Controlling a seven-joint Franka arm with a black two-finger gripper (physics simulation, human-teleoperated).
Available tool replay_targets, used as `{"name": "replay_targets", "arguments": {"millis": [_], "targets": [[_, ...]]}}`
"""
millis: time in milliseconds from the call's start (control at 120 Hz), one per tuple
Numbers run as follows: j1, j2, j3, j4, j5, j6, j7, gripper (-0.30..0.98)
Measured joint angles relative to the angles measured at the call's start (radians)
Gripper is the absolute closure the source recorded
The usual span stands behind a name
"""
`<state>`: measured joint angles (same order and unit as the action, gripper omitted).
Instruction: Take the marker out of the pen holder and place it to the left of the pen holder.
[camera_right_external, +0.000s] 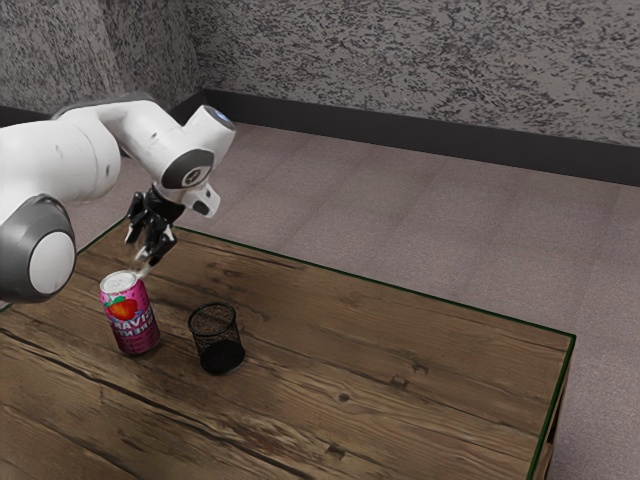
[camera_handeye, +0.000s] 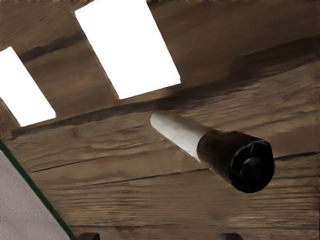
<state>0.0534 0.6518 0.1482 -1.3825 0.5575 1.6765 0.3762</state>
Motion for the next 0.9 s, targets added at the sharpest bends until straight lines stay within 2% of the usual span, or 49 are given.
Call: {"name": "replay_targets", "arguments": {"millis": [42, 58, 108, 142, 167, 225, 283, 392, 492, 783, 900], "targets": [[-0.005, -0.015, -0.003, 0.0, -0.012, -0.003, 0.012, 0.3], [-0.008, -0.057, -0.003, -0.004, -0.045, -0.007, 0.017, 0.28], [-0.052, -0.301, 0.001, -0.069, -0.178, -0.02, 0.016, 0.22], [-0.109, -0.481, 0.001, -0.149, -0.238, -0.037, -0.005, 0.19], [-0.148, -0.561, 0.001, -0.186, -0.275, -0.047, -0.022, 0.17], [-0.208, -0.645, -0.016, -0.231, -0.345, -0.058, -0.06, 0.13], [-0.258, -0.674, -0.038, -0.251, -0.385, -0.068, -0.094, 0.1], [-0.345, -0.682, -0.048, -0.261, -0.419, -0.081, -0.148, 0.06], [-0.351, -0.687, -0.048, -0.247, -0.432, -0.126, -0.19, 0.04], [-0.072, -0.684, -0.049, -0.23, -0.435, -0.191, -0.282, 0.01], [-0.013, -0.684, -0.049, -0.23, -0.435, -0.199, -0.307, 0.01]]}}
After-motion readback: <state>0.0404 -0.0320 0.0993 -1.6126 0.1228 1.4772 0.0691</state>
